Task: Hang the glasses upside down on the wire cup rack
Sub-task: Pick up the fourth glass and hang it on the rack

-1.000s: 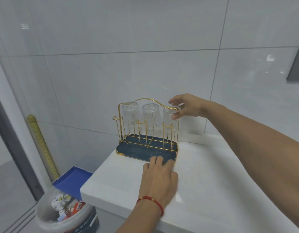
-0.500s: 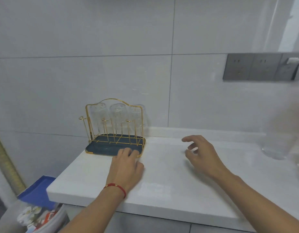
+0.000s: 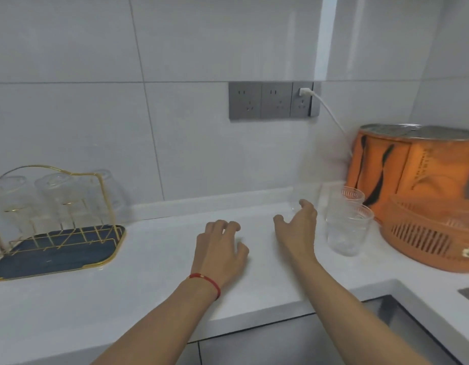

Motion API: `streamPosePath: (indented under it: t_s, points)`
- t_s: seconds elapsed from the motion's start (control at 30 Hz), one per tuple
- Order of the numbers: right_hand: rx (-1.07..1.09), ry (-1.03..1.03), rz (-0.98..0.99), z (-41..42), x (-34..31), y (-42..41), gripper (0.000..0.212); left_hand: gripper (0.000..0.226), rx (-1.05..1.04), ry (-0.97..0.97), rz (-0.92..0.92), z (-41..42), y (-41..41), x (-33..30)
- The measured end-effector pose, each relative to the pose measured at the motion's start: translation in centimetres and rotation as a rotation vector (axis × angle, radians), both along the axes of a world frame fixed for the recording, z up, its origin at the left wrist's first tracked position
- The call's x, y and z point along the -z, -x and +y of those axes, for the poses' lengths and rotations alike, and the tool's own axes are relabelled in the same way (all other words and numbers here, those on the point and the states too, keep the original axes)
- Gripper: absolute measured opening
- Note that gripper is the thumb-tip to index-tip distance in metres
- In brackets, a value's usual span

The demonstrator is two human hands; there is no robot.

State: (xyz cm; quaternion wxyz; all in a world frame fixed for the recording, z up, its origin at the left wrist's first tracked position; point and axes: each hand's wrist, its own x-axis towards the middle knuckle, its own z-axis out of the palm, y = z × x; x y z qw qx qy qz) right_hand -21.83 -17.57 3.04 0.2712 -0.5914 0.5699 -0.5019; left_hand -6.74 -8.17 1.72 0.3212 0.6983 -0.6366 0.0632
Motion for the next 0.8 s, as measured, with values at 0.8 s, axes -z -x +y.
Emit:
streamPosePath:
  t_s: [0.8]
  points:
    - [0.456, -0.13, 0.068, -12.6, 2.4, -3.5, 0.074, 0.037, 0.008, -0.01, 0.017, -2.3, 0.8, 2.4]
